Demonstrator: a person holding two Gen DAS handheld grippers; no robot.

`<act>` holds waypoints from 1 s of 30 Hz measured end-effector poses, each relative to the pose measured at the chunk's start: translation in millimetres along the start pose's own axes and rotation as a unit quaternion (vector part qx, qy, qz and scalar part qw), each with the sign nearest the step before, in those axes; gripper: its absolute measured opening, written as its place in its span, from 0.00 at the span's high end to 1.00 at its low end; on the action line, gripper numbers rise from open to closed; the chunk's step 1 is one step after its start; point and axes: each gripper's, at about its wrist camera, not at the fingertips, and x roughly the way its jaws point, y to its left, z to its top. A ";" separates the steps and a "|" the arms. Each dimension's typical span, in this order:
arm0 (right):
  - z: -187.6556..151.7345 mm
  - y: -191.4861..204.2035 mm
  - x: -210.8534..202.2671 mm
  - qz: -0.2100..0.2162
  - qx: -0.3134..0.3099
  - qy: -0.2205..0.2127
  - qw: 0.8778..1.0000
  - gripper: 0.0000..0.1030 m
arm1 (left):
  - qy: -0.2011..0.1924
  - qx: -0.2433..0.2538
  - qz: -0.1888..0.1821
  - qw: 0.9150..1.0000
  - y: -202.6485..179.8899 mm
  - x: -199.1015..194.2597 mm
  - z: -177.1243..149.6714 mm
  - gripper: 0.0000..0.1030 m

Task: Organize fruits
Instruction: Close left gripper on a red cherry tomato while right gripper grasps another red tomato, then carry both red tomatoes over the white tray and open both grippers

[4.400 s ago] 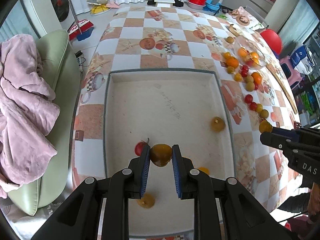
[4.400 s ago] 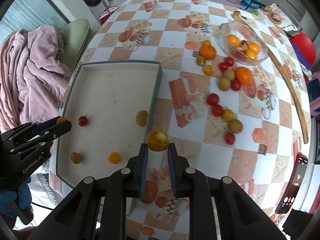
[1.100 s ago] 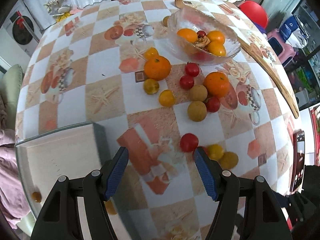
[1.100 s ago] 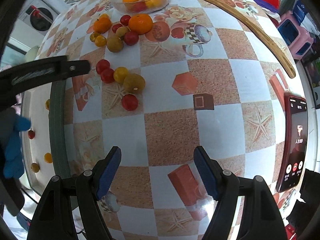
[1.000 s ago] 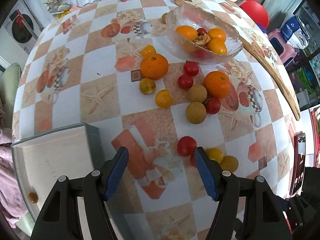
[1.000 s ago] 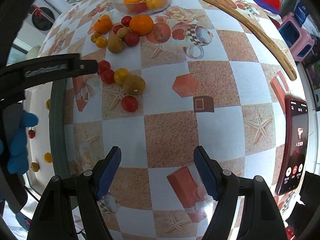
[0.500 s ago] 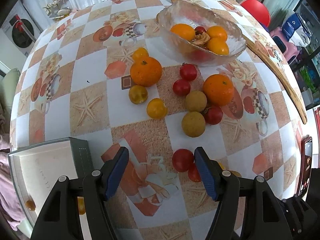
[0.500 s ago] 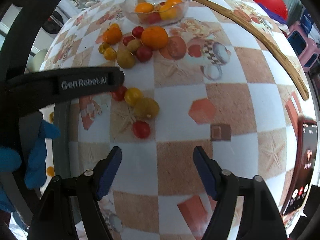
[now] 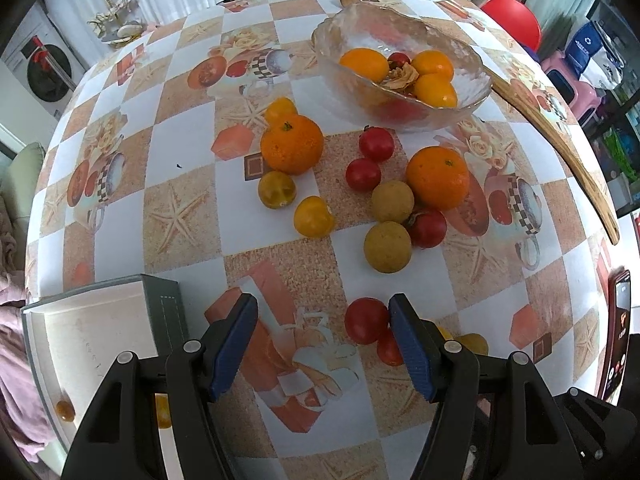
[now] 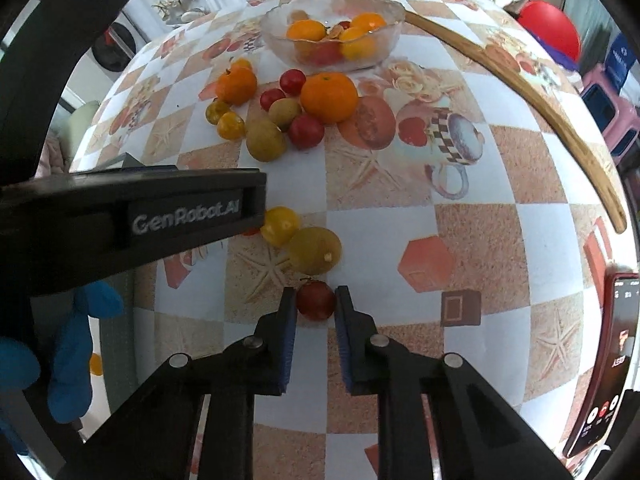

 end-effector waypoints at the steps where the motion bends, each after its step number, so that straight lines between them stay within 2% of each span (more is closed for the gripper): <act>1: -1.6 -3.4 -2.1 0.002 0.002 0.001 1.000 0.81 | 0.000 -0.002 0.000 1.000 0.0 -0.6 -0.6 0.33; 3: -5.0 -10.2 -6.6 0.007 0.009 0.003 1.000 0.81 | -0.001 -0.004 -0.001 1.000 -0.7 -1.5 -2.0 0.35; 4: -6.5 -13.1 -8.5 0.009 0.013 0.005 1.000 0.81 | -0.002 -0.005 -0.004 1.000 -1.4 -1.8 -2.7 0.40; 8: -12.0 -21.8 -18.0 0.014 0.024 0.008 1.000 0.80 | -0.001 -0.007 -0.007 1.000 -6.6 -1.5 -3.3 0.42; 18: -30.4 -39.2 -48.2 0.025 0.048 0.005 0.999 0.80 | 0.006 -0.001 -0.040 0.999 -20.9 -4.5 -7.3 0.67; 19: -31.6 -39.9 -49.8 0.025 0.049 0.005 0.998 0.80 | 0.007 0.002 -0.050 0.999 -21.6 -4.7 -7.2 0.72; 22: -38.0 -42.7 -55.8 0.026 0.052 0.006 0.998 0.80 | 0.008 0.009 -0.055 0.998 -25.7 -6.2 -7.6 0.73; 23: -39.6 -43.1 -57.5 0.026 0.053 0.006 0.998 0.80 | 0.008 0.010 -0.056 0.998 -25.9 -6.7 -7.4 0.78; 30: -41.5 -45.0 -67.1 0.023 0.054 0.007 0.998 0.80 | 0.018 0.015 -0.060 0.998 -13.7 -6.4 -12.3 0.78</act>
